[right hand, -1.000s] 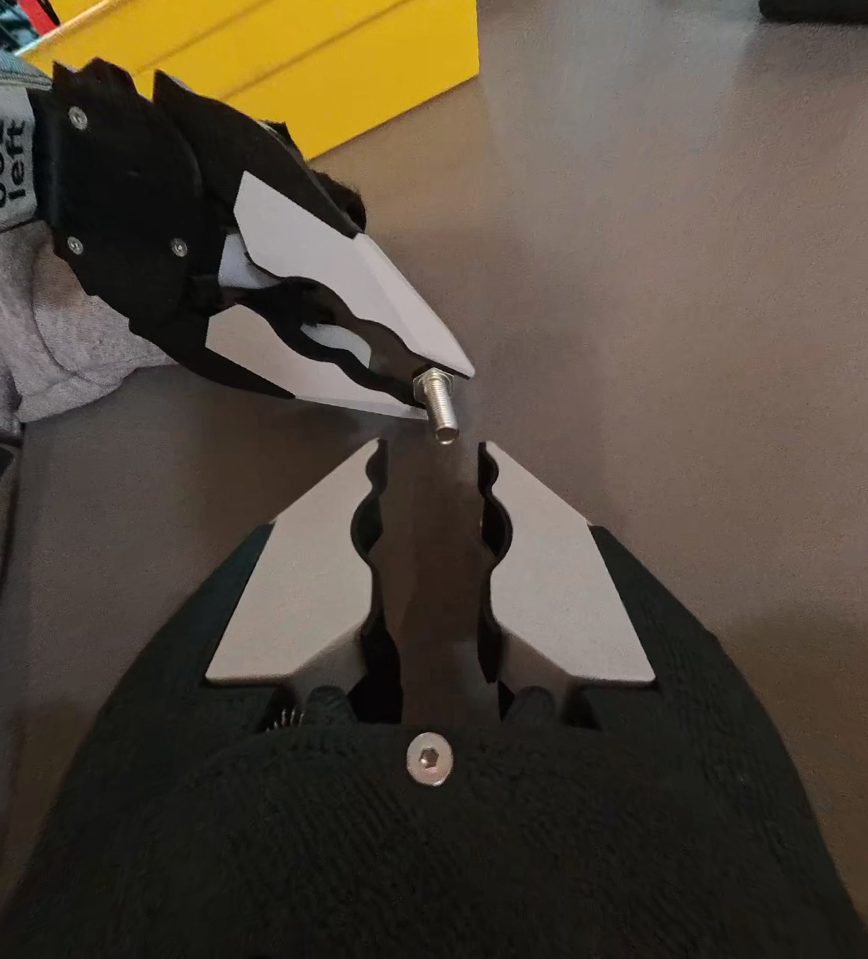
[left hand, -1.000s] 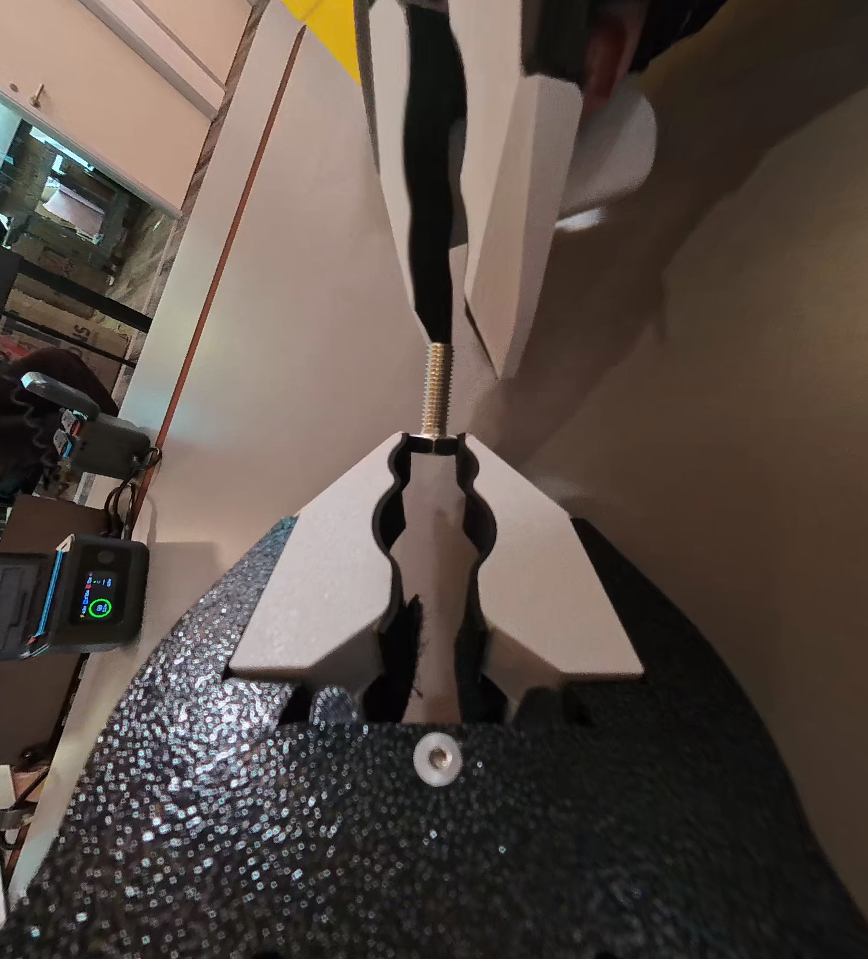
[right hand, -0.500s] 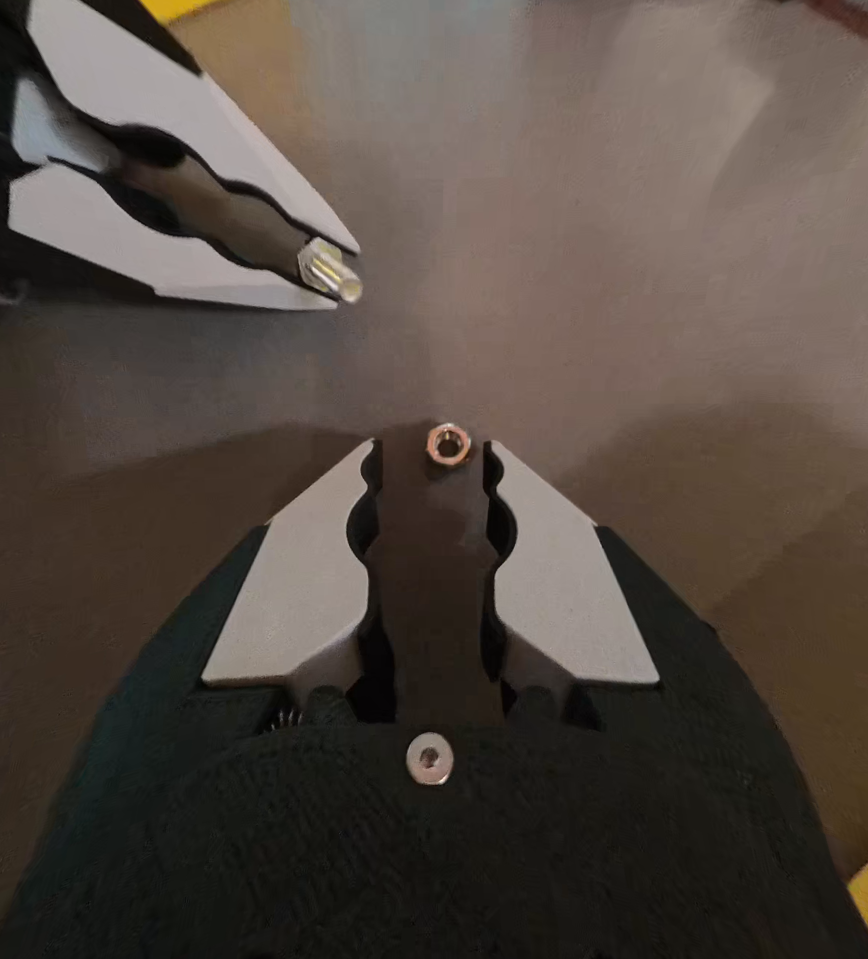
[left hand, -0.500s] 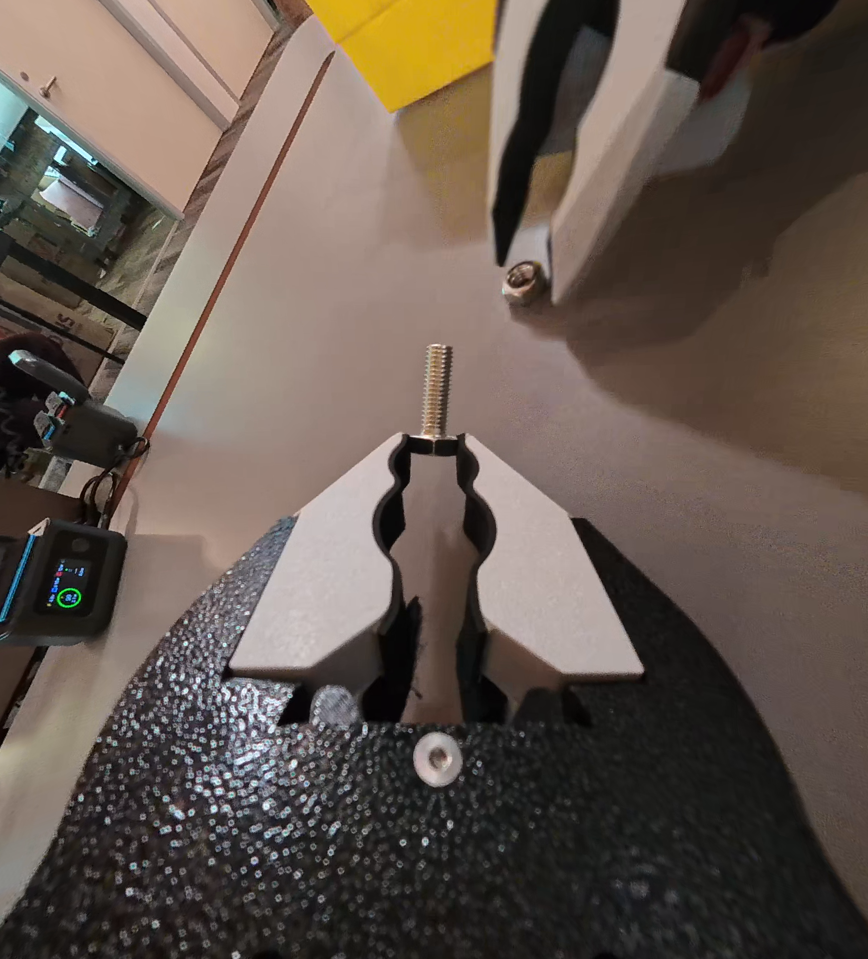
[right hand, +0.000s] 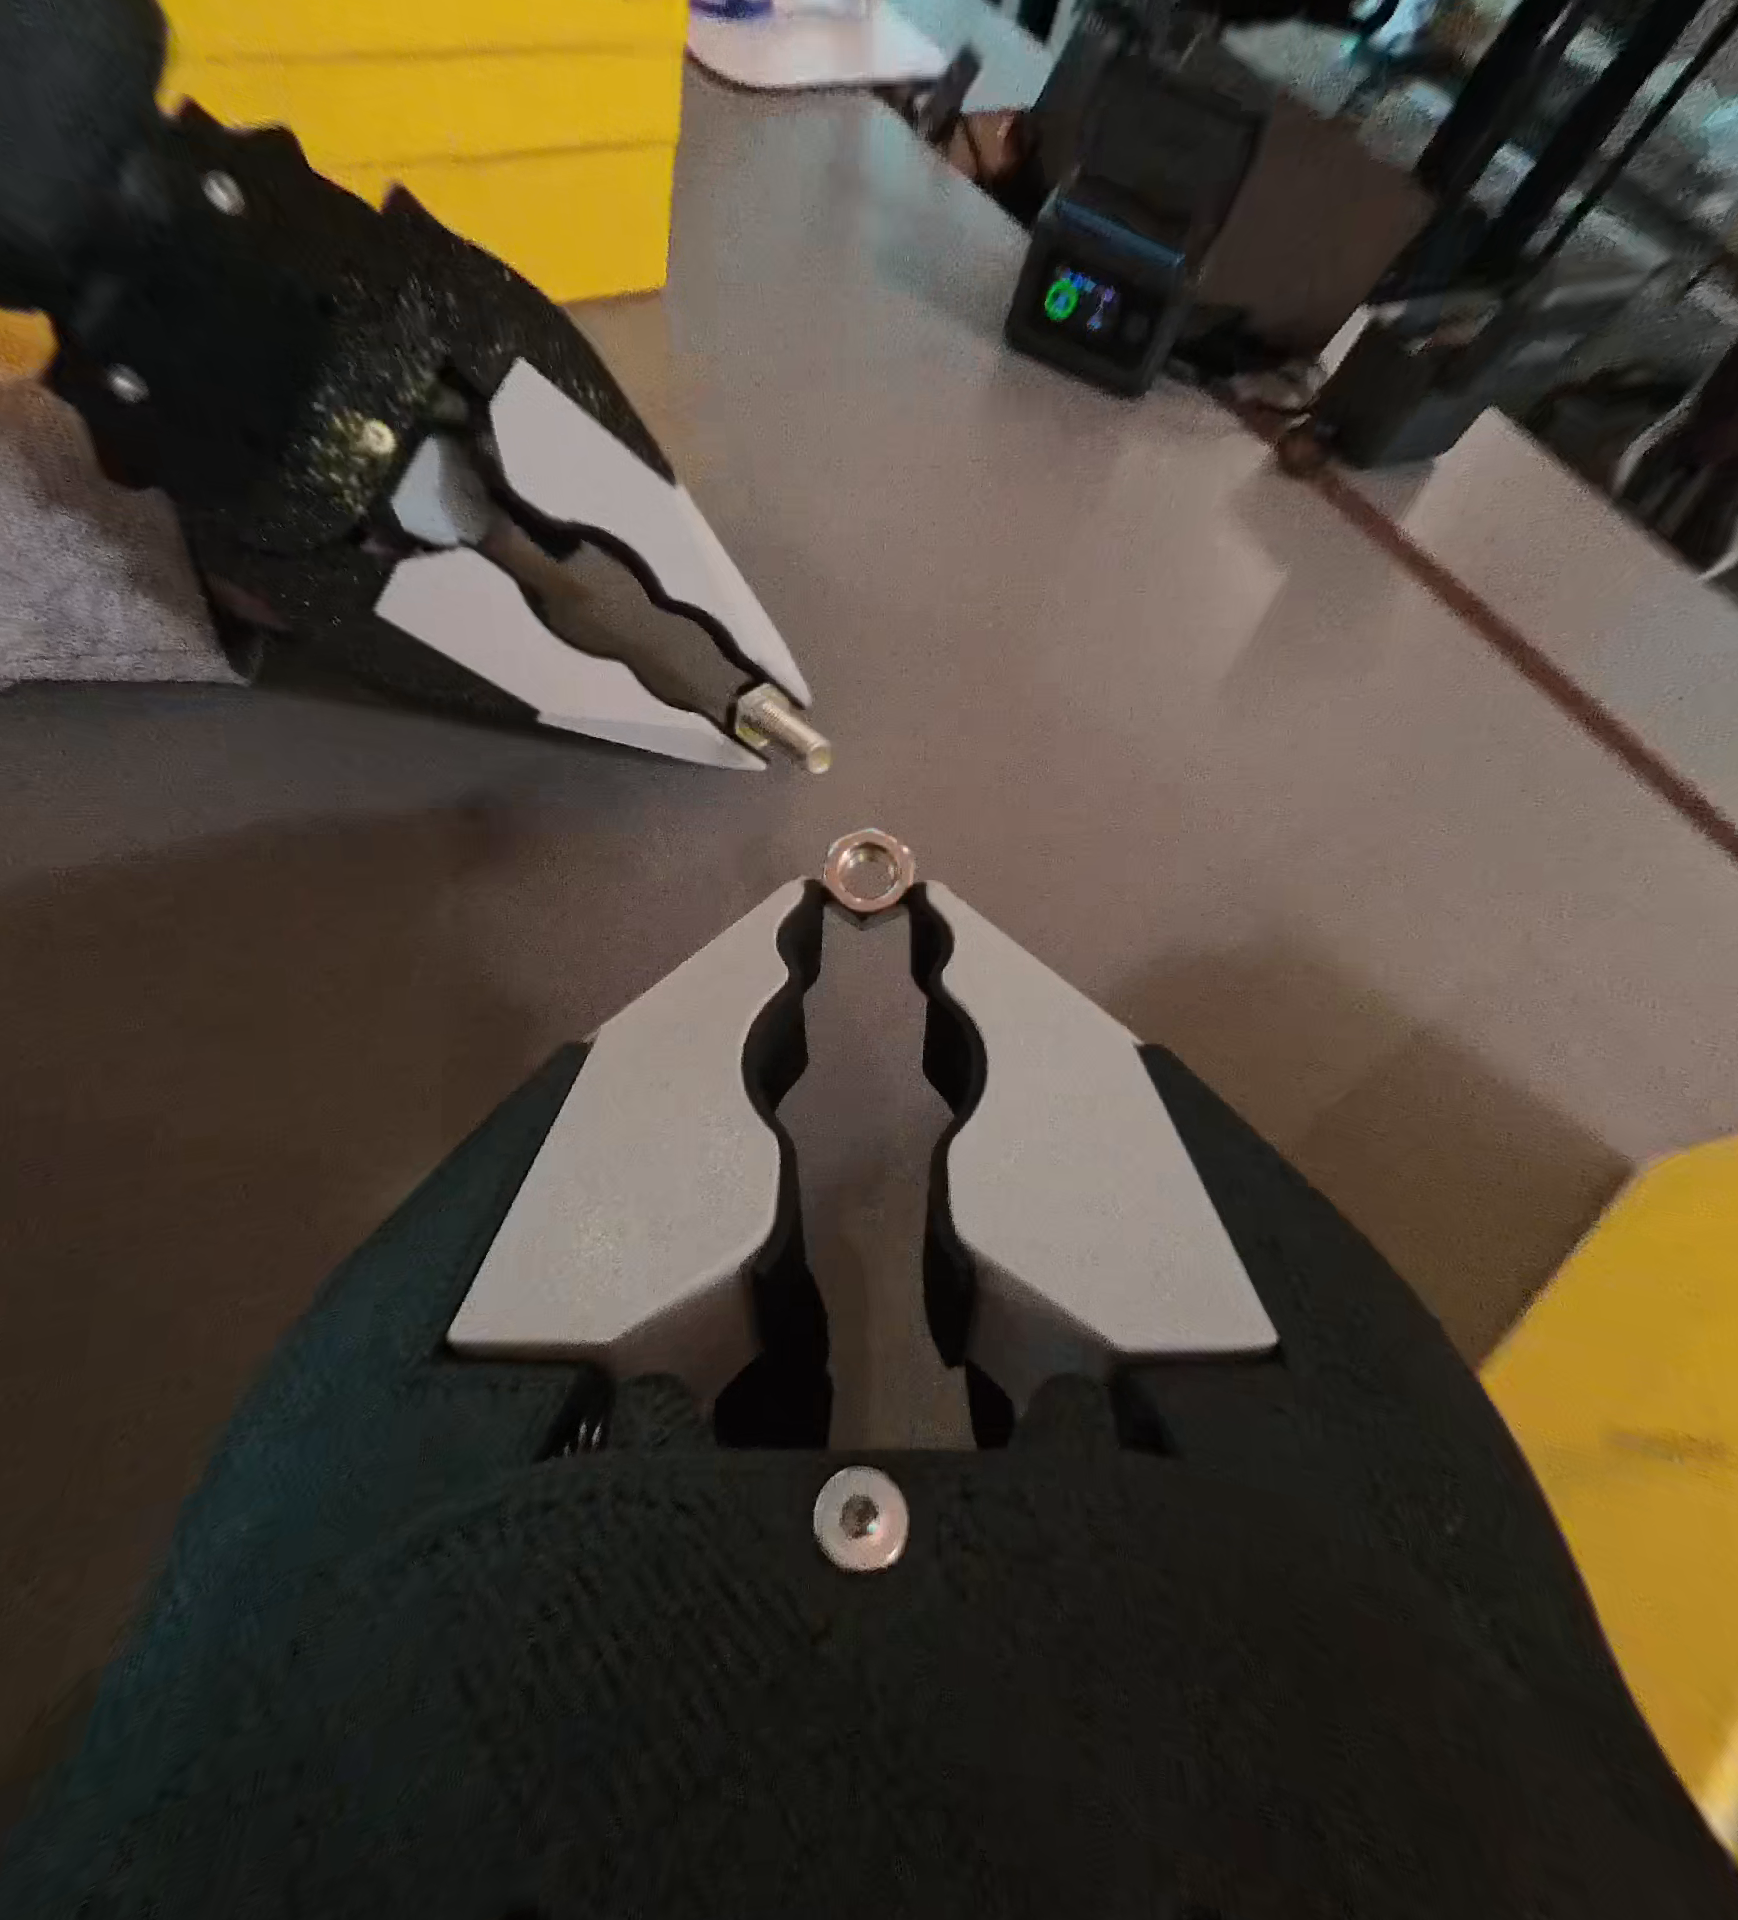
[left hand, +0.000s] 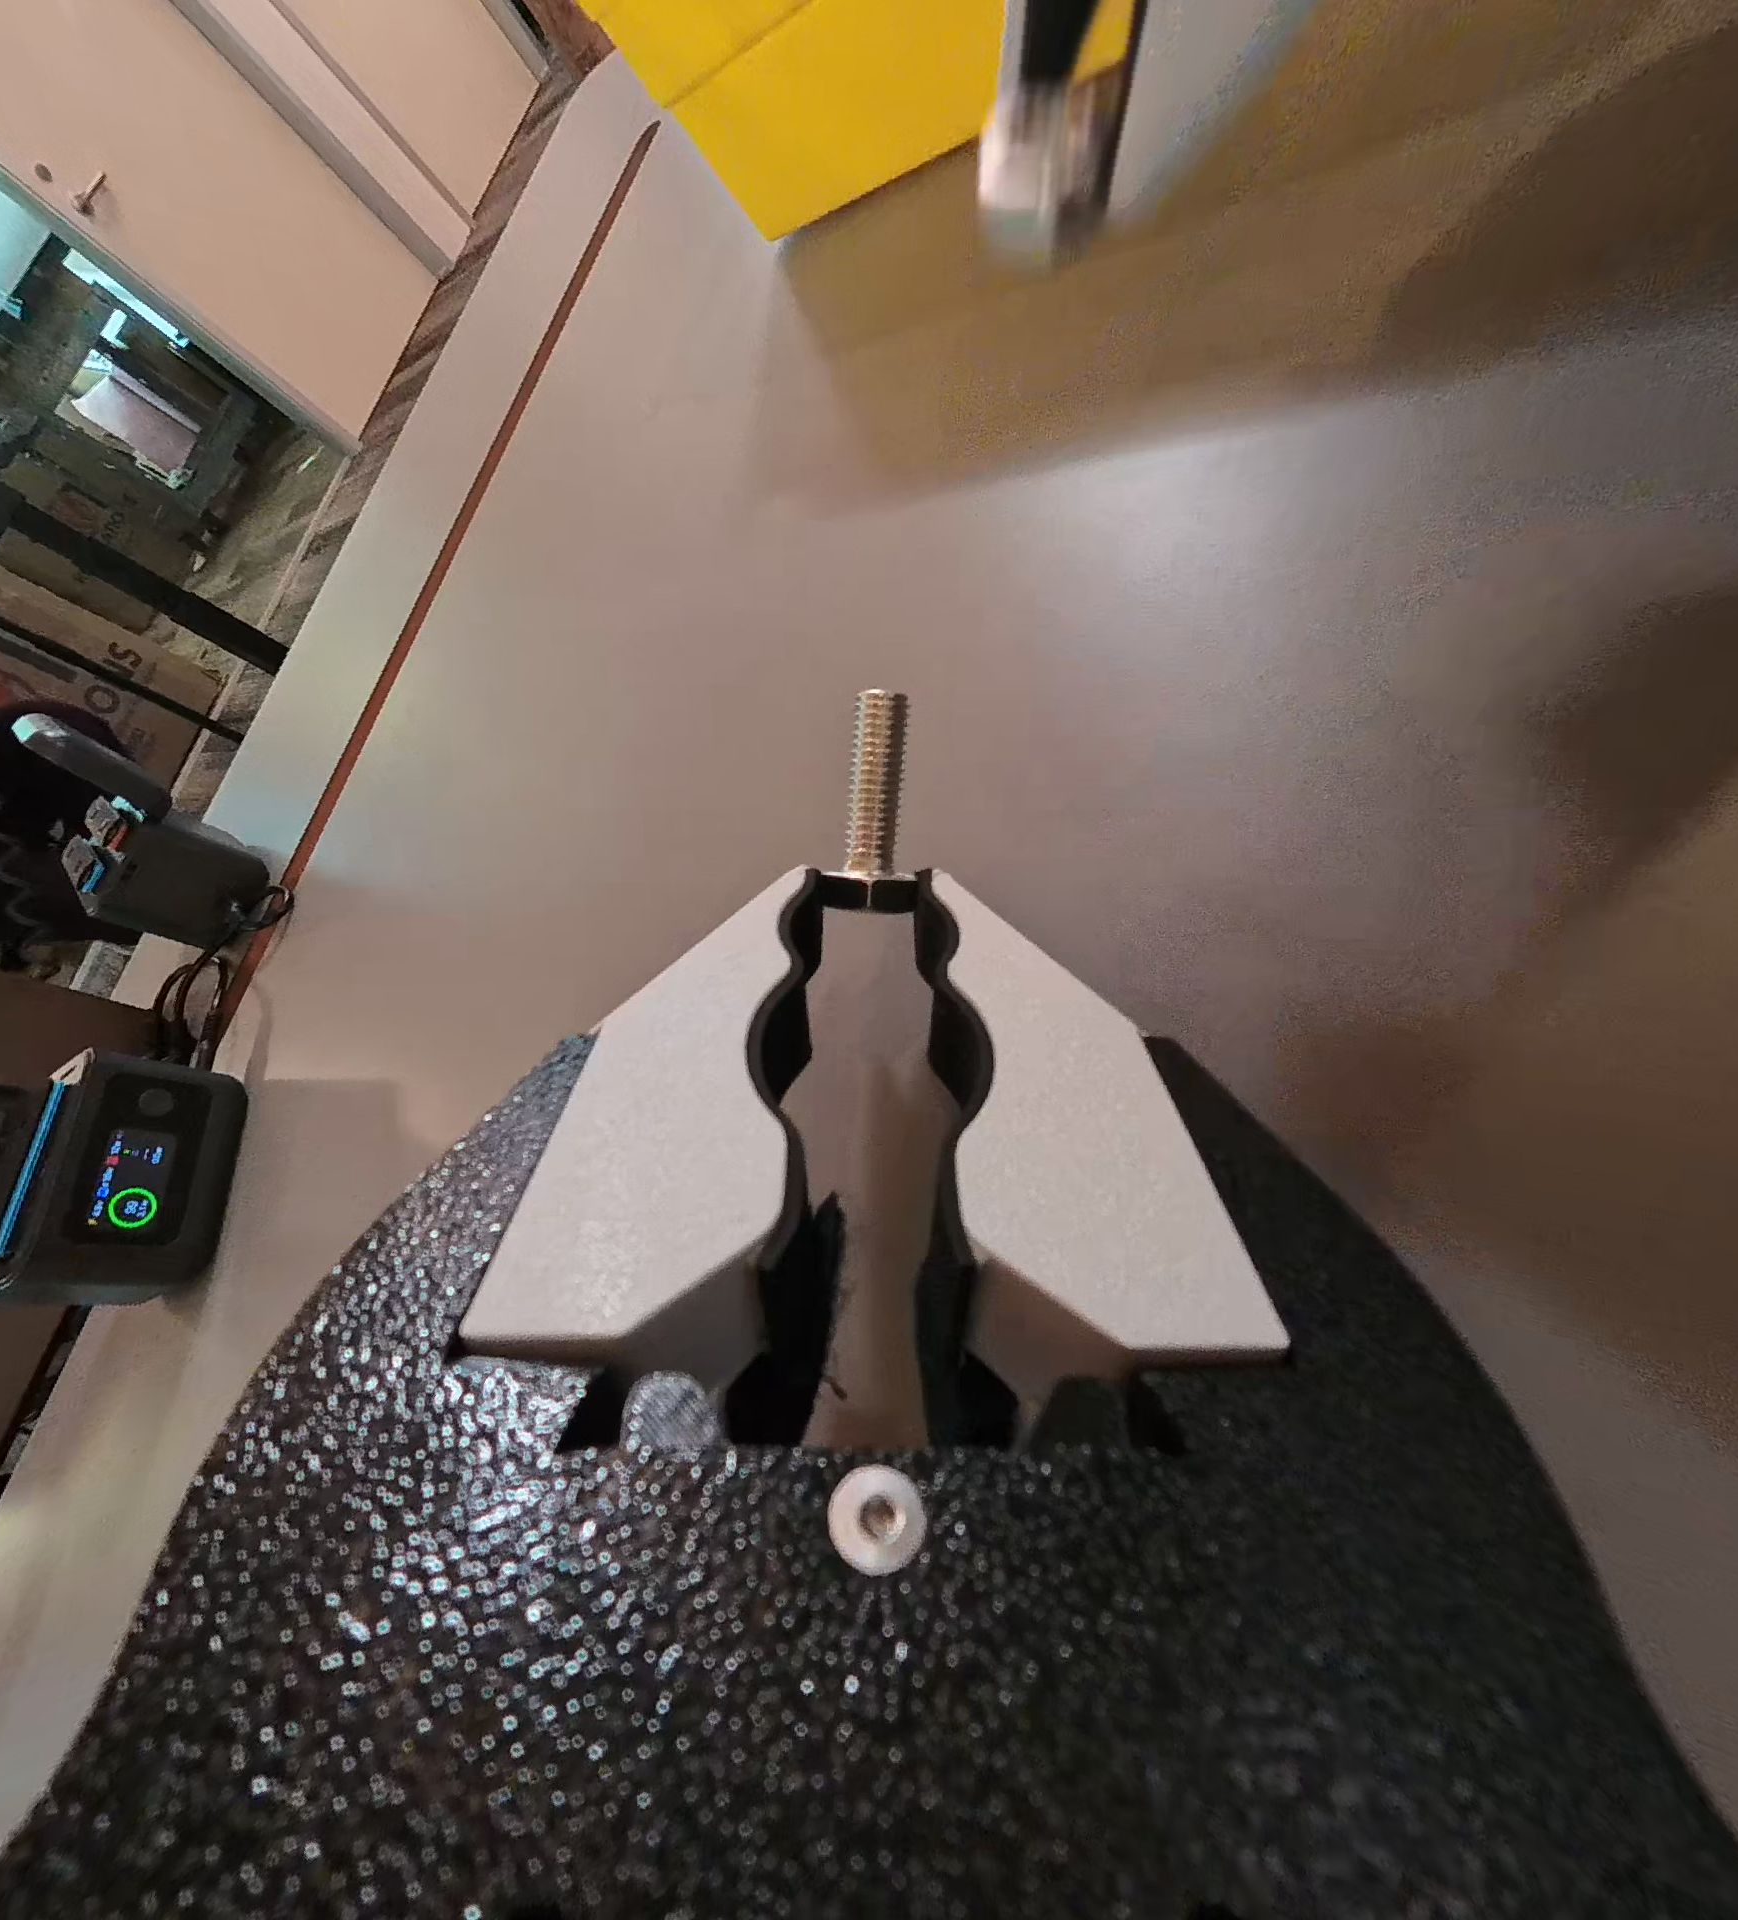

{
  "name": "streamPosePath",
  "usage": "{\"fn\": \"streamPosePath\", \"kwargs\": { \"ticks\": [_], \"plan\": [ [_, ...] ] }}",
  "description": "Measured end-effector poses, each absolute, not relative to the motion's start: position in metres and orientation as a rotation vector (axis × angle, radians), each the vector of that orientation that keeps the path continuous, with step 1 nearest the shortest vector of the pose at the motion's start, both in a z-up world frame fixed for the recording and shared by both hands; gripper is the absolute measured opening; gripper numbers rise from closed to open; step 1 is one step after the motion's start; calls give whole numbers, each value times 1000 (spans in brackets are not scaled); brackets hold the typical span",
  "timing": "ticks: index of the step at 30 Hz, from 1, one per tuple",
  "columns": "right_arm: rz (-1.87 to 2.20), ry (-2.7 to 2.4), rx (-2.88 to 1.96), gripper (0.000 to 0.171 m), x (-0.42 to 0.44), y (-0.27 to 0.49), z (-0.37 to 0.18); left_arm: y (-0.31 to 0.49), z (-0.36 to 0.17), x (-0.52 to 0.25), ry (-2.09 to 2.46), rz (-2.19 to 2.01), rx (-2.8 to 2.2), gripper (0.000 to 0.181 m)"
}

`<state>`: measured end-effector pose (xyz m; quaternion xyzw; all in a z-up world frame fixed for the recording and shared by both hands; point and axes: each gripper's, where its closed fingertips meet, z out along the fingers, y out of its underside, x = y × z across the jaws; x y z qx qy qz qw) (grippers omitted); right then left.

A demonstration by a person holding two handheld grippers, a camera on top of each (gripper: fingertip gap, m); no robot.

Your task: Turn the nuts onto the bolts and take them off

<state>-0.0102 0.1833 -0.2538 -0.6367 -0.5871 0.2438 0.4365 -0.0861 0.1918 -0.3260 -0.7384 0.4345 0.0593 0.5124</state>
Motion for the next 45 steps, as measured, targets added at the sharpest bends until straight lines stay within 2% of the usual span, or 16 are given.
{"fn": "streamPosePath", "kwargs": {
  "ticks": [1,3,5,9,16,19,21,22,25,26,28,30,37,38,40,45],
  "plan": [
    [548,-1419,-1548,15,4,185,-236,191,-326,-86,1046,146,-1775,16],
    [344,-1255,-1574,15,53,213,-205,192,-325,-87,1045,163,-1771,16],
    [39,-1134,-1722,15,125,254,-205,193,-318,-84,1025,155,-1745,16],
    [-160,-1245,-2137,15,215,289,-279,190,-298,-70,973,80,-1671,16],
    [-39,-1403,-2293,15,217,299,-328,184,-301,-59,1037,99,-1653,16],
    [33,-1369,-2343,16,213,300,-328,183,-300,-60,1030,90,-1653,16],
    [-38,-1310,-2336,30,219,304,-316,183,-298,-60,1022,82,-1651,16],
    [-96,-1269,-2288,29,219,305,-300,182,-297,-60,1016,76,-1647,16],
    [-46,-1215,-1893,26,163,281,-217,178,-285,-56,962,22,-1615,16],
    [94,-1257,-1713,20,125,258,-193,176,-278,-53,934,-8,-1595,16],
    [409,-1351,-1446,21,54,202,-170,171,-265,-47,881,-92,-1547,16],
    [654,-1380,-1372,30,7,164,-175,165,-256,-39,858,-188,-1494,16],
    [974,-1234,-1467,28,-47,145,-205,153,-233,-35,774,-410,-1387,15],
    [1010,-1226,-1463,26,-49,144,-203,152,-233,-34,783,-410,-1385,15],
    [1032,-1209,-1452,7,-50,144,-201,149,-235,-29,812,-420,-1379,16],
    [987,-1235,-1434,5,-32,157,-189,145,-226,-27,778,-504,-1337,14]
  ]
}}
